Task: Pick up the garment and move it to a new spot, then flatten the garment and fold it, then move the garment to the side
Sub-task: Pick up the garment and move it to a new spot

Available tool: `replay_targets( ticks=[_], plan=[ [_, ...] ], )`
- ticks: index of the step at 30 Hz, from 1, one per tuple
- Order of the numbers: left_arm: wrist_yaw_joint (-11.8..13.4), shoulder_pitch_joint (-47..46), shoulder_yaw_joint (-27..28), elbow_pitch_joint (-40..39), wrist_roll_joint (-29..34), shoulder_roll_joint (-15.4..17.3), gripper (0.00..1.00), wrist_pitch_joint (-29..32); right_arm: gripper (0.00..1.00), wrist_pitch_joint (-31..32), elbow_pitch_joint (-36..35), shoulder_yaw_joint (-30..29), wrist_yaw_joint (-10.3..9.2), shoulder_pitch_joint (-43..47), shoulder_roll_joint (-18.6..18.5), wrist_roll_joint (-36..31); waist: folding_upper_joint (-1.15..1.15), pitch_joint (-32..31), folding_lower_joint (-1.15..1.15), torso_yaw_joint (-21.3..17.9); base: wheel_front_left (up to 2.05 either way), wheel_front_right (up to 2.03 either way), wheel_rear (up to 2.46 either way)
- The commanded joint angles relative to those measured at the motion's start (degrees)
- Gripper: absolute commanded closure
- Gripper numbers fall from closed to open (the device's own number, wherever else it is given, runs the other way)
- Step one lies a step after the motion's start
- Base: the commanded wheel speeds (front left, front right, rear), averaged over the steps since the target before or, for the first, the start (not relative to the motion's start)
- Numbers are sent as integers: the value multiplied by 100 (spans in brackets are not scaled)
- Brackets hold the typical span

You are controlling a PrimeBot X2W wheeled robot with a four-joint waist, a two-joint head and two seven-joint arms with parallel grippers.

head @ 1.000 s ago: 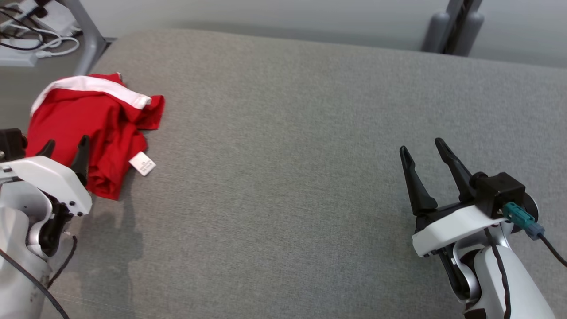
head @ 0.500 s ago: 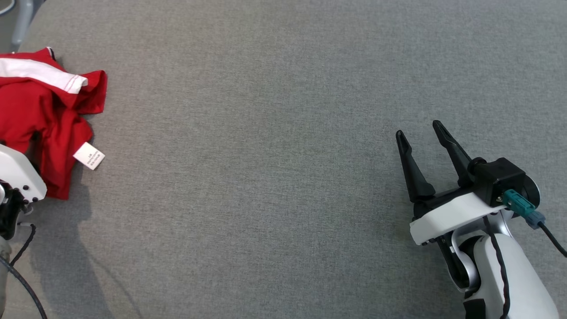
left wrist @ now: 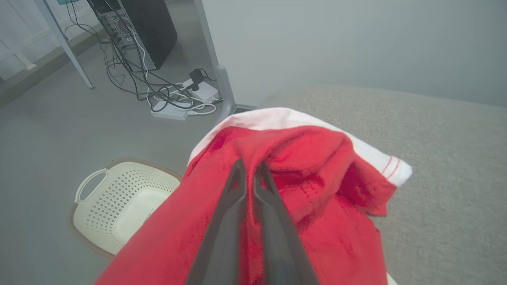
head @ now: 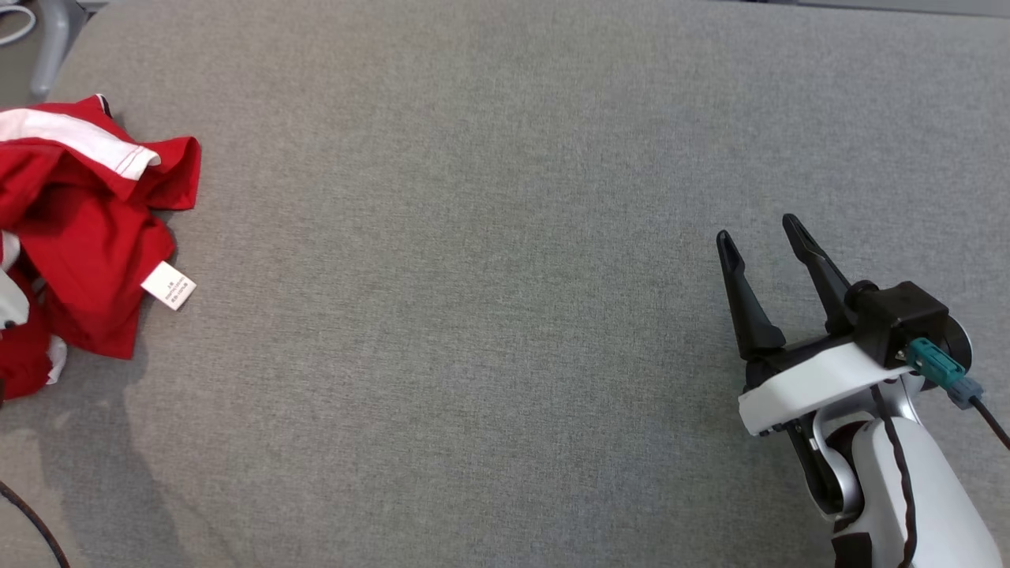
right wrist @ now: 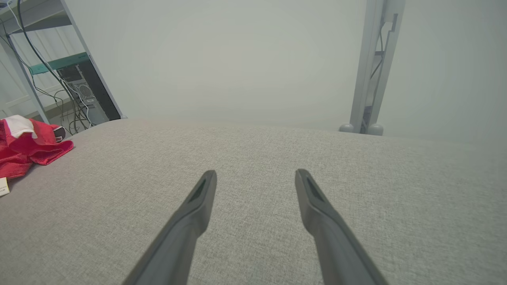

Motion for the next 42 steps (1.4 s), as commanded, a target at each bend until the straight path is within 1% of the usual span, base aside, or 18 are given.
replay_targets(
  ticks=[1,6,10,12,13,17,20,24,28,31,33,35,38,42],
  plan=[
    [72,-112,34,-48,39,65,100,-224,0,-39,4,-41,0,77,-28,38,0,-130,0,37,0,0,0],
    [23,-135,142,-297,-49,88,100,-669,0,-112,53,-122,0,255,-28,135,0,-502,0,88,0,0,0],
    [133,98,324,-897,-106,128,100,-864,0,-179,71,-186,0,451,-28,254,0,-849,0,112,0,0,0],
    [239,238,392,-1256,-82,144,100,-885,0,-185,86,-198,0,526,-28,306,0,-981,0,109,0,0,0],
    [239,238,392,-1256,-82,144,100,-885,0,-185,86,-198,0,526,-28,306,0,-981,0,109,0,0,0],
    [515,687,553,-2200,-13,203,100,-902,0,-223,68,-194,0,655,-28,386,0,-1200,0,69,0,0,0],
    [803,1165,684,-3078,2,222,100,-901,0,-240,55,-212,0,747,-29,450,0,-1332,0,27,0,0,0],
    [1281,1925,784,-4428,26,258,100,-759,0,-257,15,-224,0,847,-28,525,0,-1445,0,-45,0,0,0],
    [1819,2711,874,-5933,43,317,100,-421,0,-261,-46,-229,0,924,-28,555,0,-1486,0,-175,0,0,0],
    [2144,3220,903,-6890,119,357,100,-221,0,-259,-104,-241,0,926,-27,573,0,-1465,0,-310,0,0,0],
    [2315,3478,863,-7443,190,352,100,-110,0,-255,-142,-260,0,945,-28,560,0,-1446,0,-415,0,0,0],
    [2448,3688,778,-7897,254,305,100,-16,0,-249,-171,-265,0,971,-28,579,0,-1433,0,-542,0,0,0],
    [2554,3905,532,-8390,349,196,100,83,0,-242,-234,-280,0,989,-28,581,0,-1402,0,-755,0,0,0],
    [2493,3967,126,-8622,385,1,100,168,0,-206,-307,-279,0,989,-28,582,0,-1331,0,-1083,0,0,0]
  ],
)
